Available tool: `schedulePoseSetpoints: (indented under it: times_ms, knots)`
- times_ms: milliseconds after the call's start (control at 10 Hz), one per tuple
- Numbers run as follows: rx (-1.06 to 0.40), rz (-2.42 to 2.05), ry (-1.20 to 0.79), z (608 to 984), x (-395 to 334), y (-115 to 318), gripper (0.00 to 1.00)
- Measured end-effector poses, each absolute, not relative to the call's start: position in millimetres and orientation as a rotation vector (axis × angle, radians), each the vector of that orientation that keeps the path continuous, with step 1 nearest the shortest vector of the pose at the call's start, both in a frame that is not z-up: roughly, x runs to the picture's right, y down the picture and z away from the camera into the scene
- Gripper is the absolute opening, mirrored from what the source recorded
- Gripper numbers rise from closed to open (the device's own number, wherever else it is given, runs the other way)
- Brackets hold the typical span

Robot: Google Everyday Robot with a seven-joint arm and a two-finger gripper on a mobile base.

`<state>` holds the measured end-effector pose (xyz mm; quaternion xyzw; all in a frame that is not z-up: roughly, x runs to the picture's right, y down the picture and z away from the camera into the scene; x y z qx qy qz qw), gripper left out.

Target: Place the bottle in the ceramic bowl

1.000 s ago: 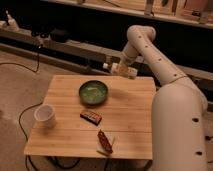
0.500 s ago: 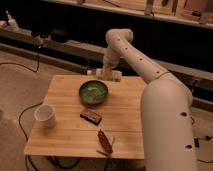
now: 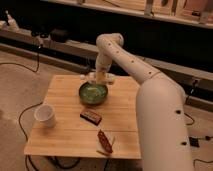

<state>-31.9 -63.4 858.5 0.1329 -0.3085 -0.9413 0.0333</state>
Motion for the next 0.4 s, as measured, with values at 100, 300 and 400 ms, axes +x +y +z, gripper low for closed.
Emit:
schedulePoseSetpoints:
  times_ms: [100,300,400]
  knots:
    - [0.414,-2.896,-0.950,858.1,-33.3,-63.3,0.80]
    - [0.408,-2.894,-0.950,858.3,-29.6,-63.1,0.80]
    - [0.410,-2.895,-0.951,858.1,-30.8,-63.1,0.80]
